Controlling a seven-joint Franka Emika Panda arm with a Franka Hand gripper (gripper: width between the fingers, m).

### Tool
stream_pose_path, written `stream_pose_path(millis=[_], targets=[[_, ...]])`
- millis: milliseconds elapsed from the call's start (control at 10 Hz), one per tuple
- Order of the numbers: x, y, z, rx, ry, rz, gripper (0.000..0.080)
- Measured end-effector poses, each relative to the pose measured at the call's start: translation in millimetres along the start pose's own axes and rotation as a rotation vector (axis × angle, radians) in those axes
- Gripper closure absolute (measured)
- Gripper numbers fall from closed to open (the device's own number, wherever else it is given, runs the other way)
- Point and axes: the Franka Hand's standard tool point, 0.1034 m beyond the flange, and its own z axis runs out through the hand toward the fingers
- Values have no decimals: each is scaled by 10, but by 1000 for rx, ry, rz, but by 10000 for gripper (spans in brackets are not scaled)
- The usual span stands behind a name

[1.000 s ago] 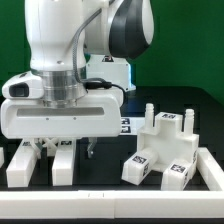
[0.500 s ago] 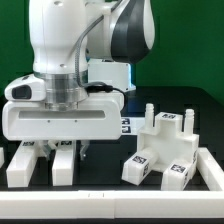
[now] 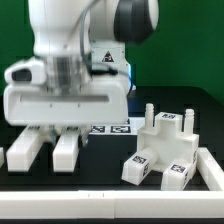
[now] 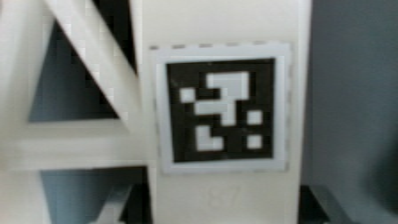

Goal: Assemble chair

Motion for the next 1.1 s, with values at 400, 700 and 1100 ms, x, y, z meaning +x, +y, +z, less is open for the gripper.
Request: stream_pose_path(millis=[400, 700, 1100], targets=[[95, -475, -811, 62, -18, 172, 517], [80, -952, -838, 52, -16, 217, 517], [73, -940, -810, 49, -21, 230, 515]])
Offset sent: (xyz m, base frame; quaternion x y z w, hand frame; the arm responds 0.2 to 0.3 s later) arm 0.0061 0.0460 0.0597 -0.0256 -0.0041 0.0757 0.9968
